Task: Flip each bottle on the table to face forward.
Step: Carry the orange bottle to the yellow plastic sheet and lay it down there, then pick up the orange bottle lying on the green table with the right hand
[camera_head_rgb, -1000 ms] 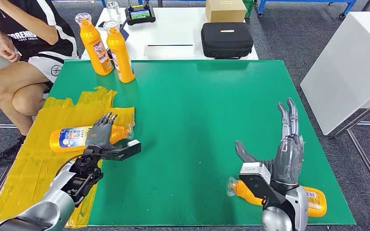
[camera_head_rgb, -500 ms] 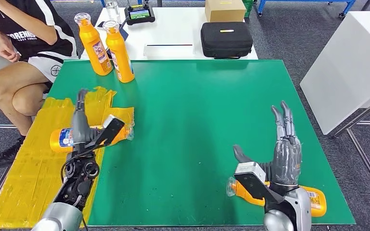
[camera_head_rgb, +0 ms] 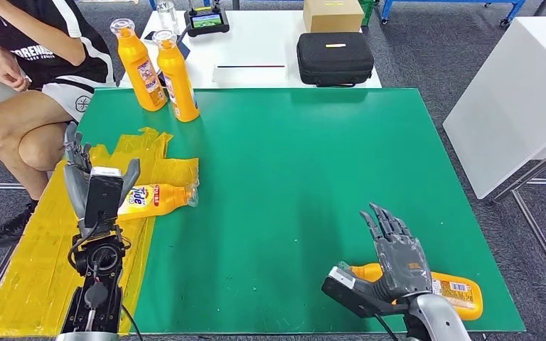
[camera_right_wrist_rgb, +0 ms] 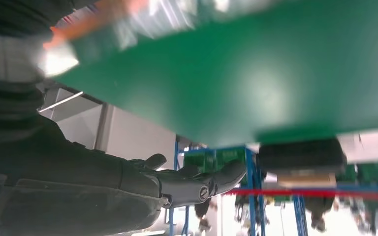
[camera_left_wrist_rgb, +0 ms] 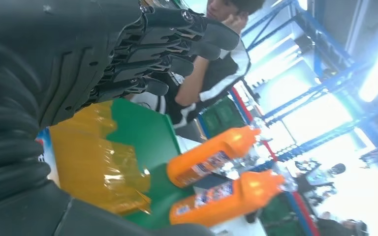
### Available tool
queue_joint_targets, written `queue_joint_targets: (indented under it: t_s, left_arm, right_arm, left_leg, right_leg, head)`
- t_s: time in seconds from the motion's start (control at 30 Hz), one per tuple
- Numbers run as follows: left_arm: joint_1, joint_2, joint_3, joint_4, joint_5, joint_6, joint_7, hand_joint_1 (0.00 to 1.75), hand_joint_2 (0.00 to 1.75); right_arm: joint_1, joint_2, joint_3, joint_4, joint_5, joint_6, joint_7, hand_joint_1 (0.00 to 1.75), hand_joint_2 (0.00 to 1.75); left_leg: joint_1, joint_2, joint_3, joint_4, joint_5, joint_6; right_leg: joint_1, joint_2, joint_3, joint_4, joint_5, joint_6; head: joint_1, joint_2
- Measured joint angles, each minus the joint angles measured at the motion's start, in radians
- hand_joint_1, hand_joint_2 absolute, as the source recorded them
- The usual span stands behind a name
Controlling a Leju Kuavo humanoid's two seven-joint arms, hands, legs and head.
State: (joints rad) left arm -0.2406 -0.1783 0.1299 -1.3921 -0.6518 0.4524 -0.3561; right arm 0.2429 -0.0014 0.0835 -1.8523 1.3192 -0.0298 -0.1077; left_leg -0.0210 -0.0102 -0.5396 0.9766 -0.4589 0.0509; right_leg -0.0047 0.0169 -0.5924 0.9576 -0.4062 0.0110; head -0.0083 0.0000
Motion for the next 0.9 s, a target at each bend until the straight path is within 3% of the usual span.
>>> queue_joint_targets:
  t_s: [0.17, 0.57, 0.73, 0.9]
  left_arm:
    - [0.021, -0.006, -0.014, -0.046, 0.019, -0.006, -0.004, 0.0, 1.75]
    - [0.032, -0.007, -0.021, -0.062, 0.044, -0.007, -0.008, 0.0, 1.75]
    - [0.033, -0.005, -0.029, -0.058, 0.071, -0.01, -0.016, 0.0, 1.75]
    - [0.033, 0.002, -0.041, -0.053, 0.086, -0.005, -0.017, 0.0, 1.75]
  right_arm:
    - [0.033, -0.043, -0.021, 0.004, -0.012, 0.003, -0.01, 0.0, 1.75]
    - [0.065, -0.089, -0.053, 0.004, -0.048, 0.032, -0.031, 0.0, 1.75]
    - [0.107, -0.111, -0.123, 0.004, -0.077, 0.043, -0.058, 0.0, 1.75]
    - [0.129, -0.089, -0.23, 0.004, -0.063, 0.087, -0.123, 0.0, 1.75]
  left_leg:
    - [0.0, 0.001, 0.0, 0.0, 0.0, 0.0]
    - [0.001, 0.0, 0.0, 0.0, 0.0, 0.0]
    - [0.0, 0.0, 0.0, 0.0, 0.0, 0.0]
    - [0.0, 0.001, 0.0, 0.0, -0.001, 0.001]
  right_leg:
    - [0.0, 0.0, 0.0, 0.0, 0.0, 0.0]
    - [0.0, 0.0, 0.0, 0.0, 0.0, 0.0]
    - [0.0, 0.0, 0.0, 0.0, 0.0, 0.0]
    - [0.0, 0.0, 0.0, 0.0, 0.0, 0.0]
  head:
    - [0.0, 0.0]
    - [0.0, 0.0]
    - [0.0, 0.0]
    - [0.0, 0.0]
